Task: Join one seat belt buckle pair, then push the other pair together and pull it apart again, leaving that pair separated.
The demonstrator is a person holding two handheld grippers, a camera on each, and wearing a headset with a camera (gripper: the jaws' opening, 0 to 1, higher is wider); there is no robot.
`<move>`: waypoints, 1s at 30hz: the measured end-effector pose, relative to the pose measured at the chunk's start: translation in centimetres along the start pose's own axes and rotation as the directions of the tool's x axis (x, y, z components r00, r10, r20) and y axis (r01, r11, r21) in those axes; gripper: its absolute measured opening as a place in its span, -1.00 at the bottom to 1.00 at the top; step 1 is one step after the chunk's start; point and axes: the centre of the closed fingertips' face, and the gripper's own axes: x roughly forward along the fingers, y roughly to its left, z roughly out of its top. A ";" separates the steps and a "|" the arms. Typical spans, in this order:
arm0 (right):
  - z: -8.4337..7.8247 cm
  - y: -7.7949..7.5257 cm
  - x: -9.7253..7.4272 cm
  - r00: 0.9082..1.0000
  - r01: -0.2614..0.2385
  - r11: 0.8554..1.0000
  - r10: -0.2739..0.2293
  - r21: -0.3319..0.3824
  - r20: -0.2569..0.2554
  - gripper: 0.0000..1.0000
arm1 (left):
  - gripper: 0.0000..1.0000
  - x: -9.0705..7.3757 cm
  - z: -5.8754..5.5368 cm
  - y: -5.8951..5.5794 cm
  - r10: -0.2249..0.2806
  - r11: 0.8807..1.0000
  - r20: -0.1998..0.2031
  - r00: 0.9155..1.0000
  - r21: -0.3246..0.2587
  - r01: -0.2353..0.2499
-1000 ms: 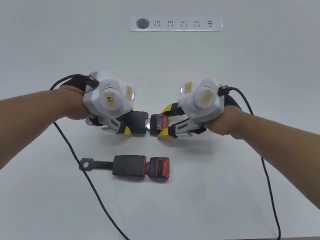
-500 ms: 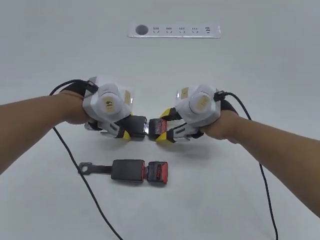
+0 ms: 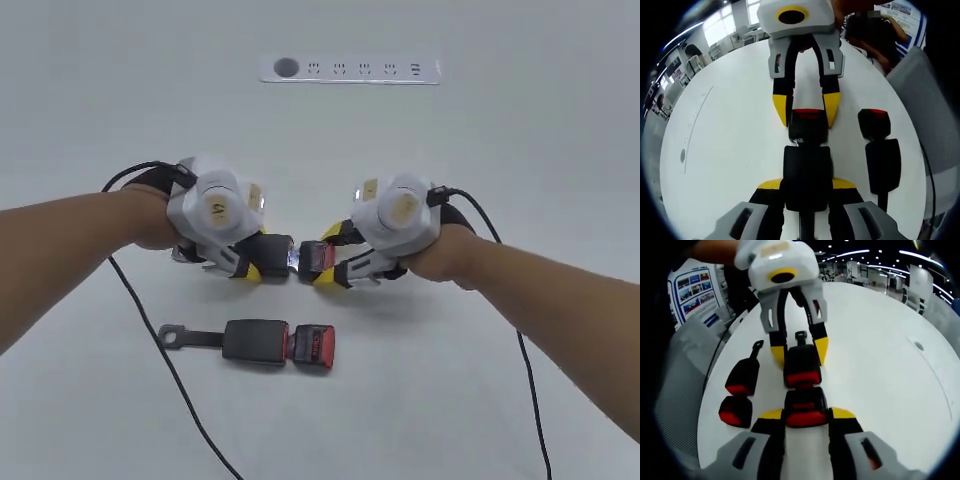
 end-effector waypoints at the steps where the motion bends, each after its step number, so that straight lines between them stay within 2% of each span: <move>1: -0.2 0.0 -0.2 1.000 -0.001 1.000 0.001 0.003 0.003 -0.35 | -0.31 0.0 0.0 0.0 0.000 1.000 0.001 1.000 0.000 0.000; 4: -0.7 0.0 -0.7 1.000 -0.003 1.000 0.003 -0.006 -0.006 -0.35 | -0.31 -0.1 0.0 0.0 0.000 1.000 0.017 1.000 -0.005 0.000; 6: -0.9 0.0 -0.7 1.000 0.002 1.000 -0.002 0.004 0.011 -0.34 | -0.31 -0.1 0.1 0.0 0.000 1.000 0.020 1.000 -0.004 0.000; 14: -1.2 0.1 -1.3 1.000 -0.006 1.000 0.006 -0.017 0.014 -0.34 | -0.31 -0.3 0.3 -0.2 0.000 1.000 0.021 1.000 -0.006 0.000; 23: -3.2 -0.6 -3.3 1.000 -0.010 1.000 0.010 -0.002 -0.007 -0.33 | -0.30 -0.4 0.4 -0.3 0.001 1.000 0.016 1.000 -0.011 -0.001; 30: -3.6 -0.8 -4.2 1.000 -0.012 1.000 0.011 -0.014 -0.012 -0.33 | -0.30 -0.4 0.4 -0.3 0.006 1.000 0.009 1.000 -0.016 -0.005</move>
